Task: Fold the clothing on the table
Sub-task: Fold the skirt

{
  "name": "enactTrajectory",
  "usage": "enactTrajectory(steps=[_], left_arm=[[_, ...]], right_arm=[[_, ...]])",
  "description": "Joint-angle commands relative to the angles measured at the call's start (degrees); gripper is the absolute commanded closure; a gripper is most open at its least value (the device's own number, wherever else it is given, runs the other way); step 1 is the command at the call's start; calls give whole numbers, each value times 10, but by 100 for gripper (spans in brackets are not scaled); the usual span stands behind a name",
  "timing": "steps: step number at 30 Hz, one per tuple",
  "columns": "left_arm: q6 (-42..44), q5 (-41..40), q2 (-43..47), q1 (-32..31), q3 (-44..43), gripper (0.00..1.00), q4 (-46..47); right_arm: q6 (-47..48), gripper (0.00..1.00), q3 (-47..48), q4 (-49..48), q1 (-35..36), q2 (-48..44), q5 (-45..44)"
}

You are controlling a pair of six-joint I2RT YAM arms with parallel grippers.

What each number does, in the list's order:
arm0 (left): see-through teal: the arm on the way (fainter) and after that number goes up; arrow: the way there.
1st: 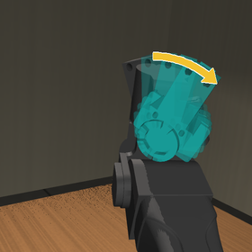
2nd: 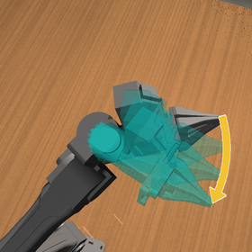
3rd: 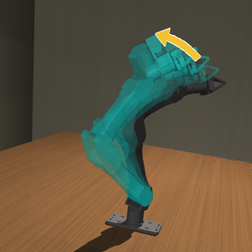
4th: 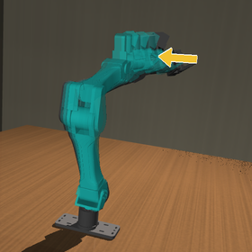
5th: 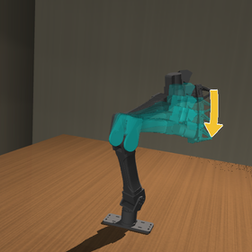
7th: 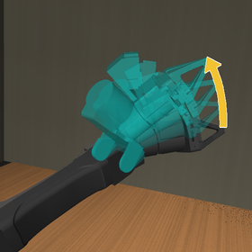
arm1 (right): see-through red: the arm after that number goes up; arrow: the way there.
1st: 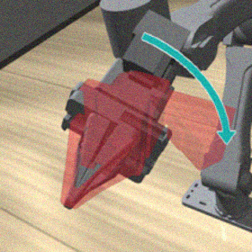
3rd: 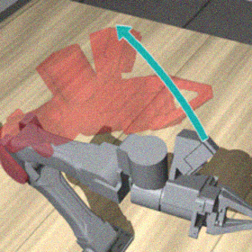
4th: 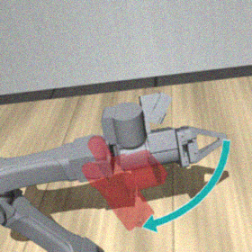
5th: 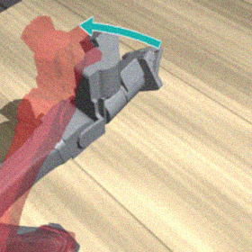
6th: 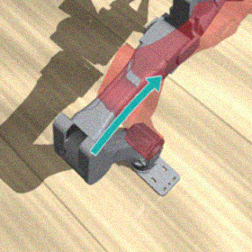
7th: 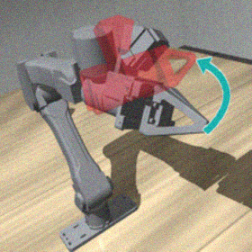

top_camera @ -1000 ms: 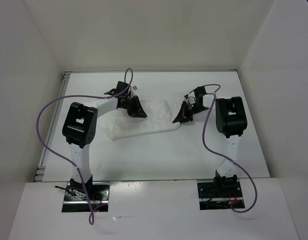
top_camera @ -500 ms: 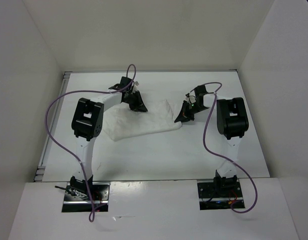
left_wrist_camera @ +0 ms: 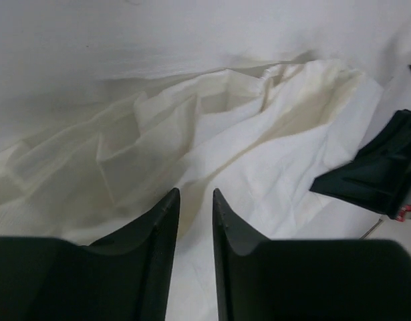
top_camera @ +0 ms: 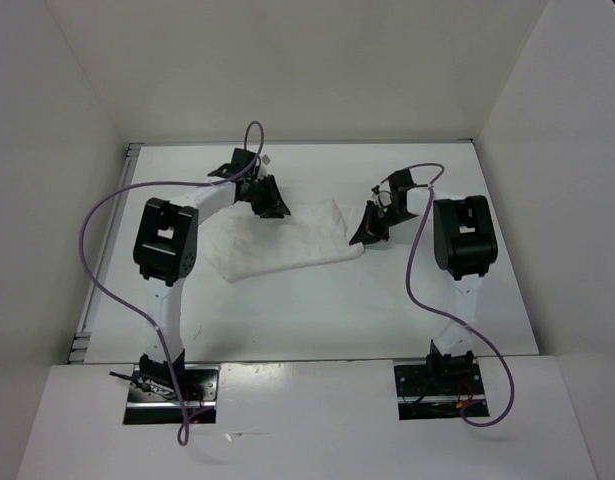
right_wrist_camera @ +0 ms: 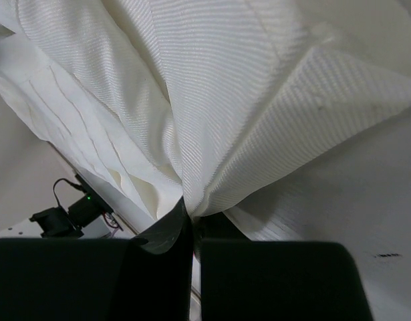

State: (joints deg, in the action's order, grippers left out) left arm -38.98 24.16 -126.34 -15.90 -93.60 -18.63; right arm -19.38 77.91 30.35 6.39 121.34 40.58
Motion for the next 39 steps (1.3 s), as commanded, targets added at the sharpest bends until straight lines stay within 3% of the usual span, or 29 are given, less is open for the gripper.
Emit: enactTrajectory(steps=[1, 4, 9, 12, 17, 25, 33, 39], left_arm=[[17, 12, 107, 10, 11, 64, 19], [11, 24, 172, 4, 47, 57, 30], [-9, 50, 236, -19, 153, 57, 46], [-15, 78, 244, -39, 191, 63, 66], [-15, 104, 171, -67, 194, 78, 66], [1, 91, 66, -86, 119, 88, -12], [15, -9, 71, -112, 157, 89, -62], [9, -1, 2, -140, 135, 89, -40]], right_arm=[[14, 100, -14, 2, -2, -43, -35], [7, 100, -14, 2, -2, -67, -57], [-10, 100, -33, 8, -7, -107, -94], [-23, 100, -47, 8, -7, -138, -105], [-23, 100, -68, 13, -7, -155, -105], [-23, 100, -79, 13, -7, -166, -105], [-34, 100, -61, 13, -7, -174, -123], [-54, 100, -61, 27, -7, -256, -123]])
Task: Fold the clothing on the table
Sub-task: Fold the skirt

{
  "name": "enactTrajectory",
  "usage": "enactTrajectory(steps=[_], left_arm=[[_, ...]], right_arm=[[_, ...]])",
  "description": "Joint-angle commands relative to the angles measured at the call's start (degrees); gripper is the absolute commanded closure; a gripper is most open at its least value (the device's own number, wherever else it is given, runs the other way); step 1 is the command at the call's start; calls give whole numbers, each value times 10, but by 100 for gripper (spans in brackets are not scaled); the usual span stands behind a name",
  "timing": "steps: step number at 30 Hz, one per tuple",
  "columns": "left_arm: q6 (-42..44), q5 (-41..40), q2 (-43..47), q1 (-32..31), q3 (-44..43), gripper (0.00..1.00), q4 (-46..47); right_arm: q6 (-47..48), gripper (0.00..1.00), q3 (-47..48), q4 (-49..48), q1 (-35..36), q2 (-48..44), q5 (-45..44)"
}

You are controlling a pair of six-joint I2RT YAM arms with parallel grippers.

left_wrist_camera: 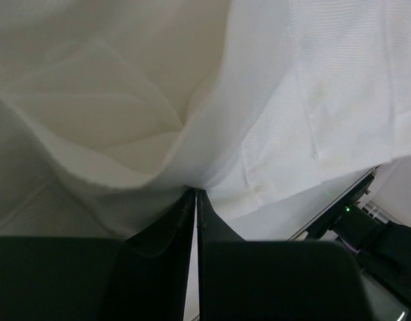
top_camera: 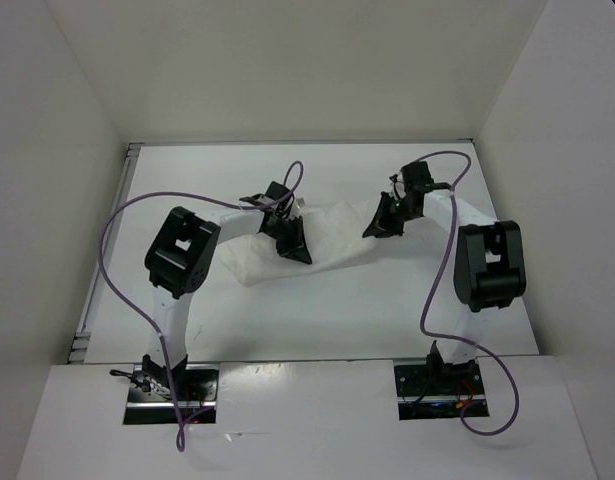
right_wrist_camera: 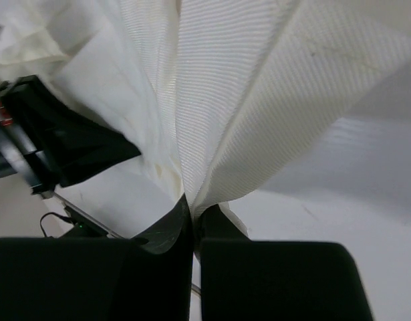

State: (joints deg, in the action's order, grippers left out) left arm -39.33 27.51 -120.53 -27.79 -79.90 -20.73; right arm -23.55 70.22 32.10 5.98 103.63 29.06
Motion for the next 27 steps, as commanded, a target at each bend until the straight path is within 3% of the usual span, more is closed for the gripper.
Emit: enactTrajectory(steps=[1, 7, 12, 15, 18, 21, 25, 27], left_arm=[[8, -26, -65, -31, -24, 89, -19], [2, -15, -122, -69, -135, 89, -33], [2, 9, -141, -75, -234, 89, -47], [2, -4, -75, -65, -215, 82, -47], [-5, -31, 9, -33, -184, 67, -47], [15, -101, 70, 6, -162, 59, -89], [29, -206, 112, 64, -95, 59, -117], [29, -221, 118, 79, -55, 63, -117]], right_arm=[[-18, 100, 16, 9, -3, -91, -8], [-18, 100, 16, 39, -3, -179, -2], [-31, 100, 16, 39, 20, -199, 13], [-31, 100, 16, 39, 27, -199, 13], [-31, 100, 23, 39, 27, -199, 2], [-25, 100, 39, 46, 27, -193, 2], [-13, 100, 51, 57, 27, -188, -3], [-13, 100, 56, 57, 27, -188, -3]])
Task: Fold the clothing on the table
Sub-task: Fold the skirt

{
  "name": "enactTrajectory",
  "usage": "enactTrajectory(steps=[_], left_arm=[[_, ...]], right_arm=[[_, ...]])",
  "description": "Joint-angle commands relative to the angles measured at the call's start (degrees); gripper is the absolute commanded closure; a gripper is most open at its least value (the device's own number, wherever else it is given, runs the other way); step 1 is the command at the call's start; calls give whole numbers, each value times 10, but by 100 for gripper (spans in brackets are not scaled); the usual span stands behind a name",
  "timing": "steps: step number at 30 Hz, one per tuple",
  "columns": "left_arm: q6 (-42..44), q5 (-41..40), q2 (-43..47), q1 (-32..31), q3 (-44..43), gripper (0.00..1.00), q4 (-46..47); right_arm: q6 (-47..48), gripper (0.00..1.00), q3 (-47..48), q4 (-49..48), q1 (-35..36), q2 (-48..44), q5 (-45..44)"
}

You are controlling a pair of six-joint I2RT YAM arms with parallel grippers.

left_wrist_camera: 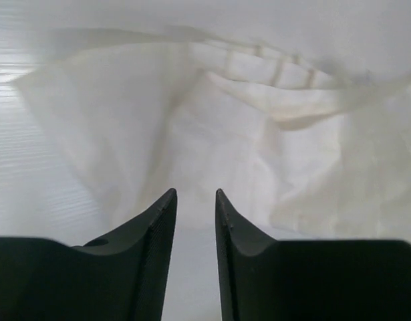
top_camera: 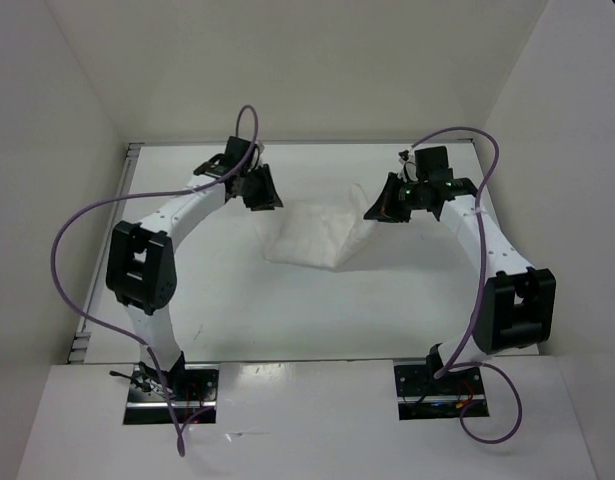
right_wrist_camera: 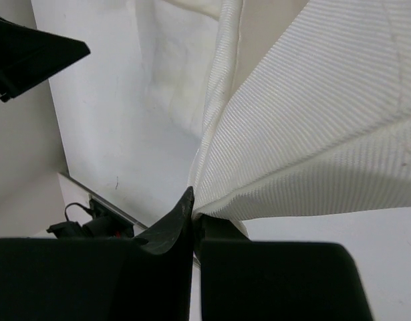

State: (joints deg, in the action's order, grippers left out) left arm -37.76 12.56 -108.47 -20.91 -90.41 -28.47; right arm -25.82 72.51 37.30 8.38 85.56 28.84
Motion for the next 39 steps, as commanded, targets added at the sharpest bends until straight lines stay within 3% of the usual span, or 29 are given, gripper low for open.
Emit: enactTrajectory(steps=[1, 7, 14, 30, 39], left_arm=[[13, -72, -3, 23, 64, 64, -40], [1, -55, -60, 34, 110, 75, -10], [-5, -39, -91, 22, 110, 76, 16], [-21, -17, -75, 10, 126, 76, 33], [-21, -17, -64, 10, 143, 76, 33]], right_arm=[[10, 100, 33, 5, 3, -7, -1], [20, 100, 50, 10, 8, 9, 4], [20, 100, 90, 15, 38, 47, 10], [-10, 100, 216, -30, 192, 202, 10], [-21, 100, 296, -35, 236, 295, 10]])
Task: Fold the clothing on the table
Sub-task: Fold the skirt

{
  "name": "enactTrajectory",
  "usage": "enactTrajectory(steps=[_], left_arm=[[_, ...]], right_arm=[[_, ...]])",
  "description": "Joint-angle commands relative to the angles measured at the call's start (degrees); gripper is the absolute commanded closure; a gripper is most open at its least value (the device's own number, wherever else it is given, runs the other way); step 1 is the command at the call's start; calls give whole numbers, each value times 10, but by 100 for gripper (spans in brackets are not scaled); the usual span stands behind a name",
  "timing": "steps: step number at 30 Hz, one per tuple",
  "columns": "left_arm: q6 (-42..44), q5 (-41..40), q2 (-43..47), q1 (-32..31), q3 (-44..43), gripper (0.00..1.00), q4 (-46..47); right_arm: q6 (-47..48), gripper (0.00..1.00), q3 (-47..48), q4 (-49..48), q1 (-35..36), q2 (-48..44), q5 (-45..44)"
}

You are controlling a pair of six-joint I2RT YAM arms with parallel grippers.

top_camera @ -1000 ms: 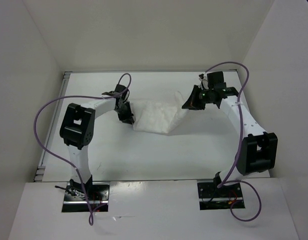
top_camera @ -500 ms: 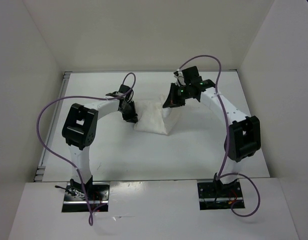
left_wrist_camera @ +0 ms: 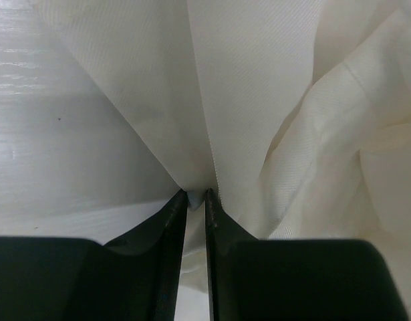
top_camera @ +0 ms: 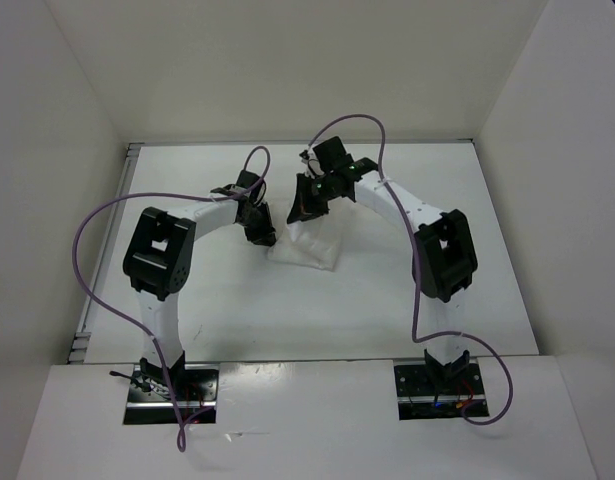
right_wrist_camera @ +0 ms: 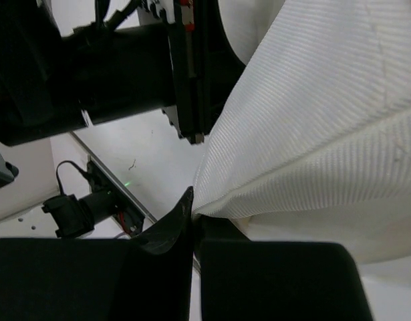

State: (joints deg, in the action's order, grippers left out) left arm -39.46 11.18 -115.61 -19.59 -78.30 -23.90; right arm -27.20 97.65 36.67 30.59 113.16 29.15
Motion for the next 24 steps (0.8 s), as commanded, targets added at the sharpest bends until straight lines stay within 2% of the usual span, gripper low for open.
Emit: enactTrajectory(steps=[1, 5, 7, 11, 14, 16, 19, 24], left_arm=[[-4, -3, 13, -3, 22, 76, -12], [-4, -3, 19, -3, 27, 76, -12], [3, -3, 25, -3, 32, 76, -12], [8, 2, 57, 24, 22, 76, -27], [24, -61, 101, 54, -11, 71, -62], [40, -83, 134, 72, -31, 68, -82], [52, -105, 178, 77, -56, 67, -106], [79, 33, 209, 59, -62, 67, -99]], right_arm=[[-7, 100, 51, -29, 20, 27, 6], [-13, 100, 70, -34, 27, 67, 12], [-19, 76, 70, -34, 27, 78, 22], [-30, 66, 70, -90, 27, 74, 70], [-44, 57, 63, -143, 27, 30, 115], [-49, 52, 63, -143, 27, -8, 121], [-49, 51, 63, -136, 27, -51, 96], [-44, 54, -21, -117, 7, -115, 1]])
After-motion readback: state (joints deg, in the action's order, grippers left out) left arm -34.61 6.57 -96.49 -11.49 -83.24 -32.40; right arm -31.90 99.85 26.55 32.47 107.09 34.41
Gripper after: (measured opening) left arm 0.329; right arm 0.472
